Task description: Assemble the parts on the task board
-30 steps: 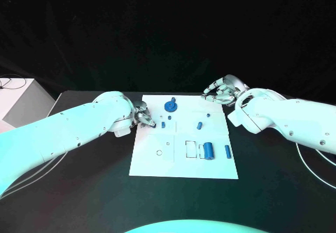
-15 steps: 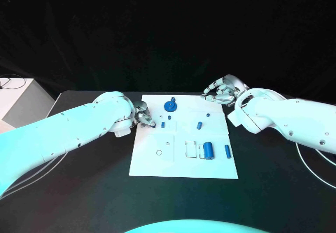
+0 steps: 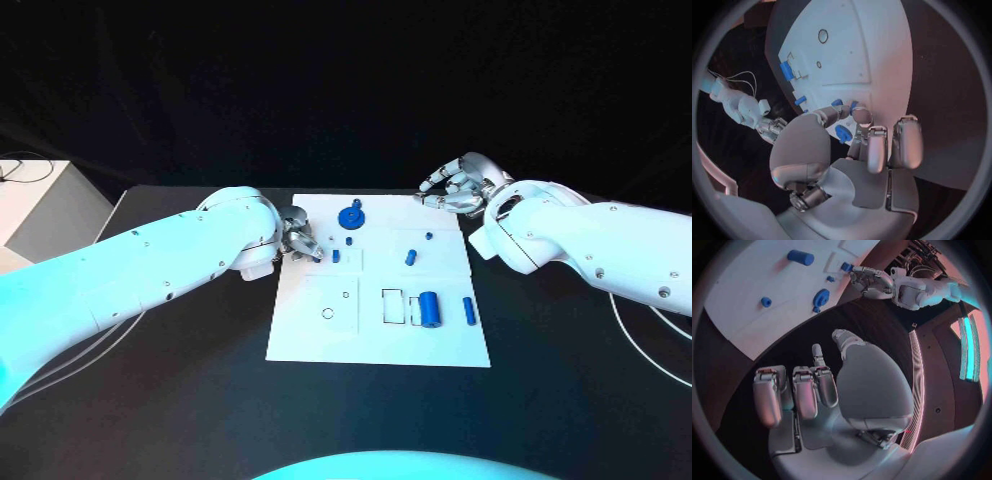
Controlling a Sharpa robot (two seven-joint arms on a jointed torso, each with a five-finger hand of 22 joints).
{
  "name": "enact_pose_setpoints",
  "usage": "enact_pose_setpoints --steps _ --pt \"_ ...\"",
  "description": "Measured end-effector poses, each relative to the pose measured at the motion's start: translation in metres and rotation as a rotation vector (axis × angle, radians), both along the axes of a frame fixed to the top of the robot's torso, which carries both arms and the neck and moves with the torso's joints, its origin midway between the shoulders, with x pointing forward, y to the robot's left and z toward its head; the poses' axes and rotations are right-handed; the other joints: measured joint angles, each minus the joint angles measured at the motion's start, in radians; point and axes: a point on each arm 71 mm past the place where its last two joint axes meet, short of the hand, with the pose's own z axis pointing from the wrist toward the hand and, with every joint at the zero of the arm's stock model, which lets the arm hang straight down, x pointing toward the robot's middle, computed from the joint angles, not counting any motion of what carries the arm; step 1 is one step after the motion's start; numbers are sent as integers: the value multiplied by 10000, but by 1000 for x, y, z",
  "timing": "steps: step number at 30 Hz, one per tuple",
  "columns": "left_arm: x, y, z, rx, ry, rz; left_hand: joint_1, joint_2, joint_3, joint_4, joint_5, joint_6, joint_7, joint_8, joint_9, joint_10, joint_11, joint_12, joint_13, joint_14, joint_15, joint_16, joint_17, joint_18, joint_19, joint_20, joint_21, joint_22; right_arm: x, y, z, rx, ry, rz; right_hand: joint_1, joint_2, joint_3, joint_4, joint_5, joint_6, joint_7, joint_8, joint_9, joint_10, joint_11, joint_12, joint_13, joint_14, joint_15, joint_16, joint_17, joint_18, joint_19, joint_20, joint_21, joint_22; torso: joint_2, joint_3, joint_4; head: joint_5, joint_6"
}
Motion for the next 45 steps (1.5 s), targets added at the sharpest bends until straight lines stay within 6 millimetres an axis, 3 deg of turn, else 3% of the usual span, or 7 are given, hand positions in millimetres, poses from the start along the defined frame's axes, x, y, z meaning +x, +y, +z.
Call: enact_pose_setpoints --steps 16,23,26,31,36,45 --pt "3 -3 -2 38 37 143 -204 9 -27 -27 -17 225 -125 76 -65 106 -35 41 87 1 -73 0 0 1 73 0 0 0 0 0 0 -2 12 17 0 0 0 0 0 0 0 0 0 0 0 0 -1 0 0 0 0 0 0 0 0 -1 2 -7 1 -23 -7" --pt "5 -3 -3 44 69 154 -222 -13 -375 -375 -177 182 -267 121 -93 106 -36 -88 -131 1 -74 0 0 1 72 0 0 0 0 0 0 -4 13 14 0 0 0 0 0 0 0 0 -1 0 0 0 -1 0 0 0 0 0 0 0 0 -2 -4 -12 1 -17 -12" --pt "6 -3 -3 82 81 130 -181 -228 -598 -600 -217 163 -330 57 -141 -48 -103 -144 -253 1 -74 0 -1 1 67 -4 -78 0 0 0 0 -4 13 16 0 0 0 0 0 0 0 0 -1 0 0 0 -2 0 0 0 0 0 0 0 0 -2 -11 -12 7 -23 -21" --pt "6 -2 -3 156 82 54 -83 -355 -736 -735 -218 165 -357 8 -301 -123 -66 -148 -268 1 -74 -1 0 1 33 -39 -119 0 -1 1 0 0 14 30 0 0 0 0 0 0 0 0 -1 0 0 0 7 0 0 0 0 0 0 0 0 4 -21 -13 12 -25 -27" --pt "6 -1 -3 247 55 -16 5 -504 -1067 -564 -267 146 -374 -48 -364 -227 -73 -152 -344 1 -74 -1 0 1 33 -38 -121 0 -1 1 0 2 14 38 0 0 0 0 -1 0 0 0 -1 0 0 0 7 0 0 0 0 -1 0 0 0 6 -23 -13 12 -25 -20" --pt "7 1 -3 406 -67 -96 125 -620 -2131 201 -359 138 -287 -65 -469 -401 -1 -212 -535 1 -74 -51 0 0 33 -38 -174 0 -1 1 0 3 10 39 0 0 0 0 -1 0 0 0 -1 0 0 0 5 0 0 0 0 0 0 0 0 6 -6 -15 5 -17 24"
